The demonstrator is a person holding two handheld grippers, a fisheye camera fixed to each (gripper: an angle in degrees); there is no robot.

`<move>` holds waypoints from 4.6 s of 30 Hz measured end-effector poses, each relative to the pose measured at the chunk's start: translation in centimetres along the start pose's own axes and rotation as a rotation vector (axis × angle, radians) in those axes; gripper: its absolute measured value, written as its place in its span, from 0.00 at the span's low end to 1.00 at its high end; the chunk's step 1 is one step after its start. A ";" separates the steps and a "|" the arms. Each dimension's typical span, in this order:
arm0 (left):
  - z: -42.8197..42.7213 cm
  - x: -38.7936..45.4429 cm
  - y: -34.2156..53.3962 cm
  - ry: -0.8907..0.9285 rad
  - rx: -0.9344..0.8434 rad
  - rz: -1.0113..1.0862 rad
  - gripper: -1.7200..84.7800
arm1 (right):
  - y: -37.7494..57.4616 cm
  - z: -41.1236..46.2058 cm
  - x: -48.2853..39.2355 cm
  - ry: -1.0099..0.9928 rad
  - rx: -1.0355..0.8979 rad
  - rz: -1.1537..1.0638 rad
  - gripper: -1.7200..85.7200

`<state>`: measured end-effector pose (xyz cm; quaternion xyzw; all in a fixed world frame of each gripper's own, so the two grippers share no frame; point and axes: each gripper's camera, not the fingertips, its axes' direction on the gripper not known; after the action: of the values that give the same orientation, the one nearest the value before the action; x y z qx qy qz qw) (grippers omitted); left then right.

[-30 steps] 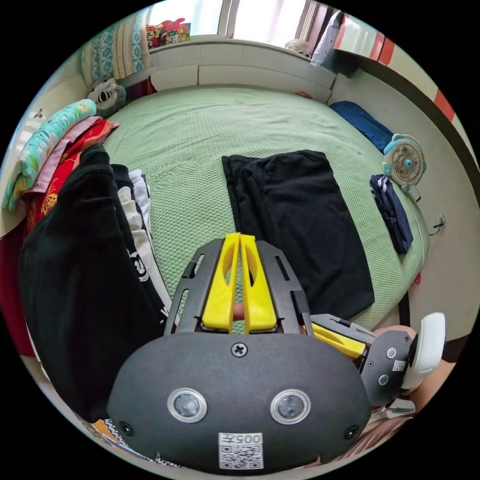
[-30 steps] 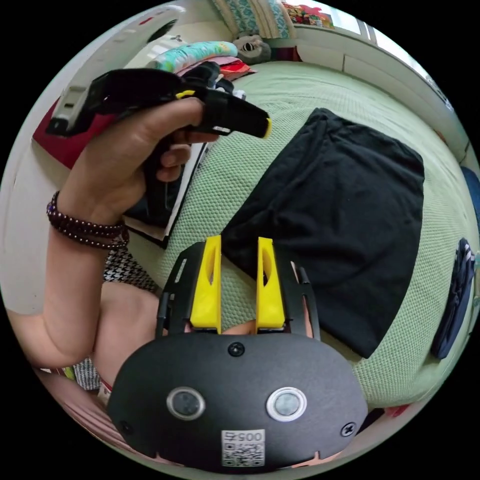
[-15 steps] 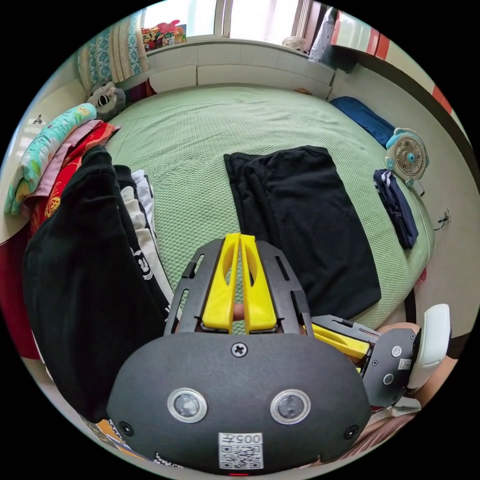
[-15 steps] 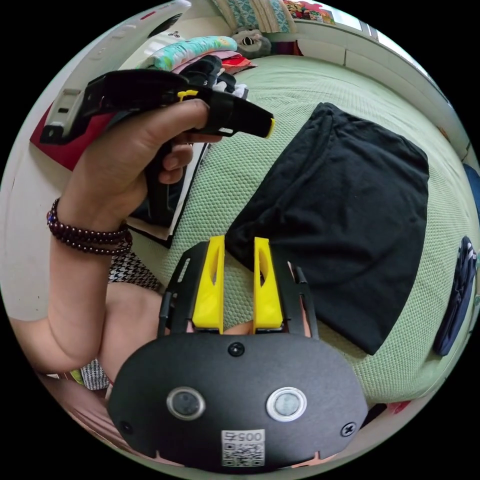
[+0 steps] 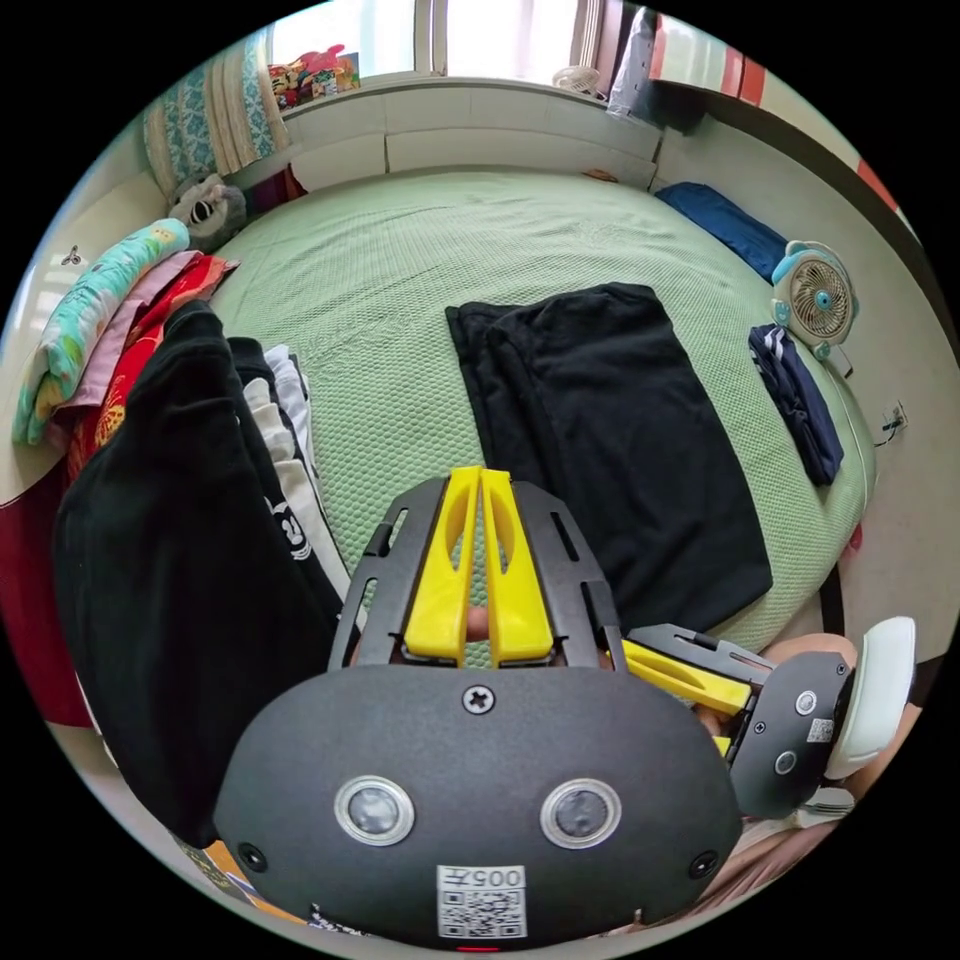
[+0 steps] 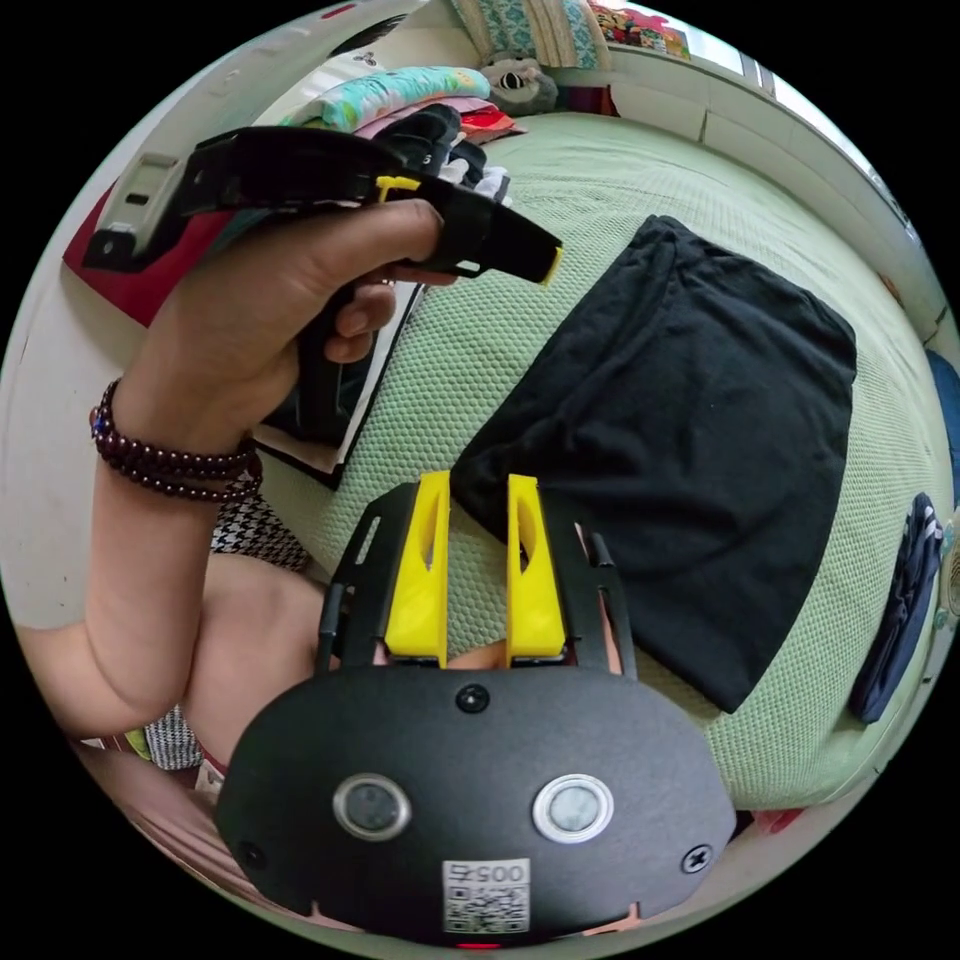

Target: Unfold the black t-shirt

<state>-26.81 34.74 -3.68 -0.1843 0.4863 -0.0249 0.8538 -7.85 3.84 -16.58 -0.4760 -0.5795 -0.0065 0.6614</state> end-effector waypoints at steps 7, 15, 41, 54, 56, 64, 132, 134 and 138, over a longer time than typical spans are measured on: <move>-0.3 -0.3 0.4 -0.046 0.016 -0.003 0.01 | 0.0 -2.3 -0.9 0.005 0.036 -0.059 0.14; -0.7 -0.5 2.3 -0.034 0.018 -0.033 0.01 | 0.1 -2.6 -1.6 0.109 0.025 -0.108 0.19; 3.8 2.8 2.7 0.043 -0.135 0.012 0.01 | 4.1 -9.2 8.6 0.043 0.233 0.091 0.01; 5.8 5.2 2.9 0.122 -0.159 0.088 0.01 | 6.9 -12.0 11.8 -0.012 0.354 0.072 0.12; 5.9 5.2 3.0 0.136 -0.153 0.086 0.01 | 6.7 -11.4 13.4 -0.072 0.322 0.129 0.16; 6.5 6.4 3.6 0.145 -0.129 0.126 0.01 | 3.8 -8.0 15.8 -0.119 0.175 0.210 0.21; 7.5 0.3 1.1 0.090 -0.047 -0.158 0.07 | 24.3 -20.2 31.8 0.407 0.360 0.746 0.01; 6.9 0.0 1.8 0.065 -0.041 -0.162 0.07 | 23.1 -19.4 31.5 0.387 0.328 0.705 0.01; 5.4 -1.6 3.7 -0.042 -0.031 -0.209 0.07 | 21.7 -18.4 30.9 0.393 0.284 0.664 0.01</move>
<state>-23.63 40.12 -1.12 -0.2477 0.4466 -0.1025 0.8536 28.49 20.74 -3.93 -0.5307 -0.2521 0.1967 0.7849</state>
